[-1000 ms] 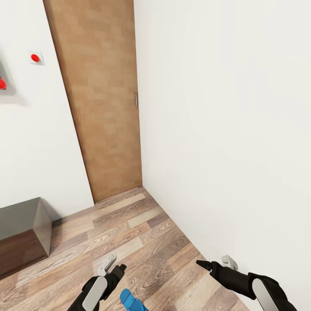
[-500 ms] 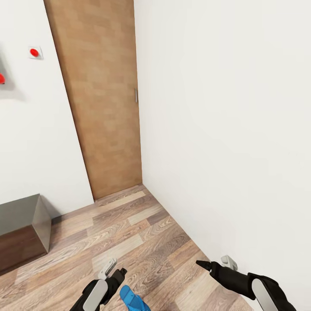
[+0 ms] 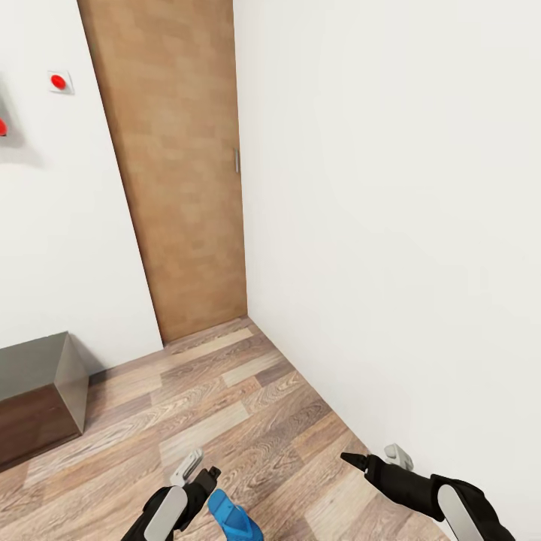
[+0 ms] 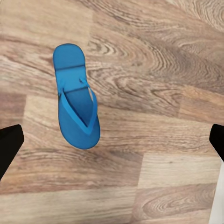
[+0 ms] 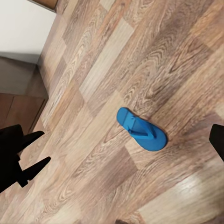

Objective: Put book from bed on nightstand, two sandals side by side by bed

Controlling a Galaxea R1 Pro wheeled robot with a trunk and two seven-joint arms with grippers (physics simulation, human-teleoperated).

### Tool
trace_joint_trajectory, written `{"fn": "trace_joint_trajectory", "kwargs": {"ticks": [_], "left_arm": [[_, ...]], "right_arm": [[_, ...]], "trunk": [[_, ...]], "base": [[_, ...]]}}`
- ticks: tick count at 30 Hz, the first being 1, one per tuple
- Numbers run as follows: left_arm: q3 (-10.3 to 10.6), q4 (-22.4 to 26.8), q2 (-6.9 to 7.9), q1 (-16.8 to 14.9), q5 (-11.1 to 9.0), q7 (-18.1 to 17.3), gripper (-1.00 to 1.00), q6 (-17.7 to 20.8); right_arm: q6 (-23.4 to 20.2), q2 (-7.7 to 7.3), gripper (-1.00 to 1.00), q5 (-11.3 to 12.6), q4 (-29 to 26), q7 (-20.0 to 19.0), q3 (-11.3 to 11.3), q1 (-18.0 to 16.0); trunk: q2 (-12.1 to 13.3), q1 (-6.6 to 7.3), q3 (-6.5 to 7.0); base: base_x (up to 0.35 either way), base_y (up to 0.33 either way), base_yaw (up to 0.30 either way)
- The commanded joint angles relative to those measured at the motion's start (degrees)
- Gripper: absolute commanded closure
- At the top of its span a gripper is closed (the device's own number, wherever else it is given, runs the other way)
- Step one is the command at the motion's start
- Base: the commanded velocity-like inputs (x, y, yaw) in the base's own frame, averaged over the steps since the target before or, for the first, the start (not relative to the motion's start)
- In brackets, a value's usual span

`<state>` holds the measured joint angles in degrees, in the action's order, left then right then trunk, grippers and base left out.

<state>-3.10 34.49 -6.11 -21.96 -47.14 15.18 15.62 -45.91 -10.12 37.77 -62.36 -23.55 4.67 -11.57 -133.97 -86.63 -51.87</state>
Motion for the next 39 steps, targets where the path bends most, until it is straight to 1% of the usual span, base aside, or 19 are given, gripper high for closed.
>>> {"fn": "trace_joint_trajectory", "kwargs": {"ticks": [1, 3, 9, 21, 28, 39], "left_arm": [[-0.2, 0.1, -0.05, 0.0, -0.5, 0.3, -1.00, 0.3], [-0.1, 0.1, -0.05, 0.0, -0.5, 0.3, -1.00, 0.3], [-0.1, 0.2, -0.04, 0.0, -0.5, 0.4, -1.00, 0.4], [-0.1, 0.4, 0.05, 0.0, -0.4, 0.5, -1.00, 0.5], [-0.1, 0.3, 0.05, 0.0, -0.5, 0.5, -1.00, 0.5], [-0.1, 0.3, 0.02, 0.0, -0.4, 0.5, -1.00, 0.5]], "right_arm": [[-0.3, 0.01, -1.00, -0.1, 0.0, -0.3, 0.1, 0.0], [-0.4, -0.13, -1.00, -0.1, 0.0, -0.3, 0.2, 0.0], [-0.5, -0.33, -1.00, -0.1, 0.0, -0.3, 0.2, 0.0], [-0.4, -0.06, -1.00, -0.1, 0.0, -0.2, 0.2, 0.0], [-0.5, -0.21, -1.00, -0.1, -0.1, -0.3, 0.2, 0.0], [-0.5, -0.25, -1.00, -0.1, -0.1, -0.3, 0.2, 0.0]], "trunk": [[-0.4, -0.21, -0.24], [-1.2, -0.65, -0.60], [-1.2, -0.65, -0.60], [-1.2, -0.65, -0.60], [-1.2, -0.65, -0.61], [-1.2, -0.65, -1.42]], "base": [[0.000, 0.000, 0.000], [0.000, 0.000, 0.000], [0.000, 0.000, 0.000], [0.000, 0.000, 0.000], [0.000, 0.000, 0.000], [0.000, 0.000, 0.000]]}}
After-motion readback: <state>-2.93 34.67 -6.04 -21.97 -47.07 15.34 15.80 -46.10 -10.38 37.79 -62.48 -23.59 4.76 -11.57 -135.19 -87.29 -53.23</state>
